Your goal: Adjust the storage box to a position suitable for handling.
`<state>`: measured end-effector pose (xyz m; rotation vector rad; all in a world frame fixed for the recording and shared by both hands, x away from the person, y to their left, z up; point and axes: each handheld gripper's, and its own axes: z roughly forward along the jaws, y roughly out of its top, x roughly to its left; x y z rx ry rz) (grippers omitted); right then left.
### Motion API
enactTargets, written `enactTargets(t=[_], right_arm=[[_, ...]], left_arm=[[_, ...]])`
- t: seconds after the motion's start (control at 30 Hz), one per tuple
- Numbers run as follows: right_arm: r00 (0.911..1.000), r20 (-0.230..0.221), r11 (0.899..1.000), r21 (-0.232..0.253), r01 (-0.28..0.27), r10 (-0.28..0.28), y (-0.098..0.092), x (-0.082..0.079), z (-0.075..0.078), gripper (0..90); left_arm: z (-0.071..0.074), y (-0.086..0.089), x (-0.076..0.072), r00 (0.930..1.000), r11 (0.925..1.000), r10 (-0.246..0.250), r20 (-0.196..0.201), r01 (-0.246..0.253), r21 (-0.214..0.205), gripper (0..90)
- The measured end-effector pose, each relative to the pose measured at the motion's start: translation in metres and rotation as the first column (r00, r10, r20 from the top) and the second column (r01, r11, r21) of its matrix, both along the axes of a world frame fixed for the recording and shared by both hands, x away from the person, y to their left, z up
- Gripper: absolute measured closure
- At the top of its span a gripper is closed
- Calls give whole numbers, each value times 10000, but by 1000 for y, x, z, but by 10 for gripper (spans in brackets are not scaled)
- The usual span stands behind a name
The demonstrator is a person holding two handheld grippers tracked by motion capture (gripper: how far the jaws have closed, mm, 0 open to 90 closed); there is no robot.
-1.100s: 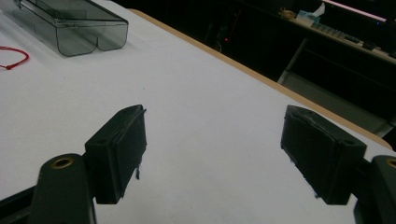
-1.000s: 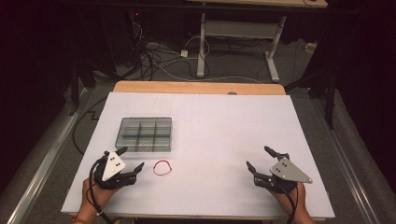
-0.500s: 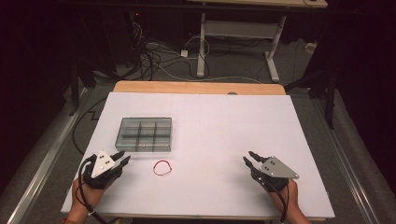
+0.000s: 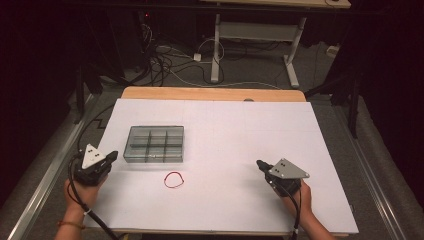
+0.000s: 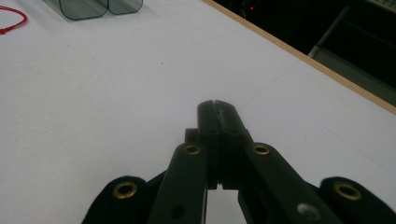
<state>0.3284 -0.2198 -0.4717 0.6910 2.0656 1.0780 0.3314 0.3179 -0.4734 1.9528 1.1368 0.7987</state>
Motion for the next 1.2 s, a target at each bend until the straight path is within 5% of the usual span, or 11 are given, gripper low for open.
enactTargets(t=[0.17, 0.37, 0.63, 0.93, 1.2], right_arm=[[9996, -269, 9999, 109, -55, 58, 14, 22, -2, 900], [9992, -312, 9996, -27, -268, 267, 44, 47, -3, 900], [9919, -968, 9963, -138, -844, 827, 99, 81, -8, 900], [9785, -1305, 9745, -1372, -1774, 1598, 170, 94, -18, 900], [9682, -1726, 9661, -1532, -2078, 1809, 196, 98, -19, 900]], left_arm=[[-4, 6, 29, 9988, 9996, 202, -442, -210, -182, 872], [-10, 22, 60, 9967, 9873, 121, -799, -245, -1567, 873], [-26, 18, 82, 9857, 9930, 325, -1654, -506, -1067, 871], [-26, 7, 86, 9804, 9967, -226, -1956, 68, -810, 871], [-26, -1, 88, 9785, 9984, -294, -2042, 189, -533, 872]])
